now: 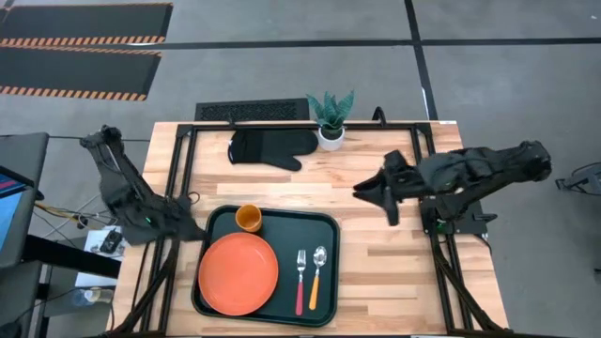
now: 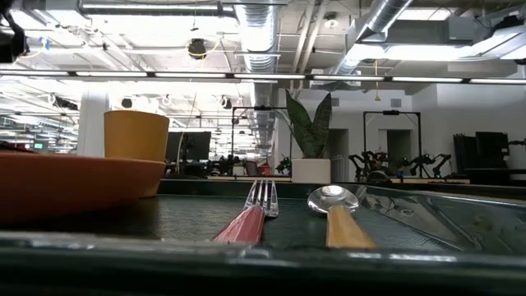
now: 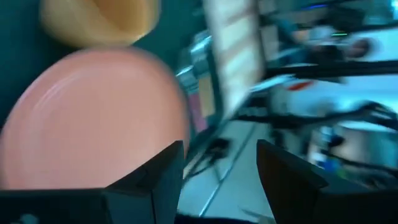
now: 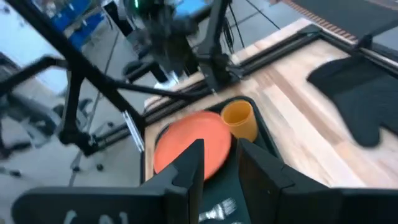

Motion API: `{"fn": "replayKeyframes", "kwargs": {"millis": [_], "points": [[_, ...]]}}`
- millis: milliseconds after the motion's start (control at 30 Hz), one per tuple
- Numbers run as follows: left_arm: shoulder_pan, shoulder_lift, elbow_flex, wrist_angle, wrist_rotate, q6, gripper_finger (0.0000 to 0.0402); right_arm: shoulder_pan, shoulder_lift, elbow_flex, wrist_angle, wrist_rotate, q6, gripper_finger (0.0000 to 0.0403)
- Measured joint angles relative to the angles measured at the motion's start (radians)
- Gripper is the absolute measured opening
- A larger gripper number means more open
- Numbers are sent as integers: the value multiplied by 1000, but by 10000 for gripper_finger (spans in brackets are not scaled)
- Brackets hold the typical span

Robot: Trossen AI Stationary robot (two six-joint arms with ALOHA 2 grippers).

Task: Pick and place plate/cup/fork/spoon on tray
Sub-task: Return to Home Position

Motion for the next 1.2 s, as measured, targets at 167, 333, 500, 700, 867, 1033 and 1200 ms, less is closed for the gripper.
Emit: {"fn": "replayKeyframes", "kwargs": {"millis": [167, 333, 500, 700, 867, 1033, 1200], "points": [[0, -101, 101, 1, -116, 263, 185, 14, -73, 0, -70, -5, -14, 119], [0, -186, 150, 69, -266, 712, 185, 46, -118, -1, -50, 84, -149, 119], [0, -307, 151, 206, -310, 1063, 185, 21, -178, -18, -24, 110, -184, 119], [0, -456, 96, 462, -182, 1472, 185, 16, -350, -230, 225, 113, -212, 119], [0, -580, -7, 683, 2, 1717, 185, 18, -552, -530, 524, 109, -223, 119], [0, -628, -101, 712, -14, 1753, 185, 18, -716, -839, 826, 110, -220, 119], [0, -634, -171, 754, 17, 1734, 185, 13, -811, -1117, 1213, 119, -225, 119]]}}
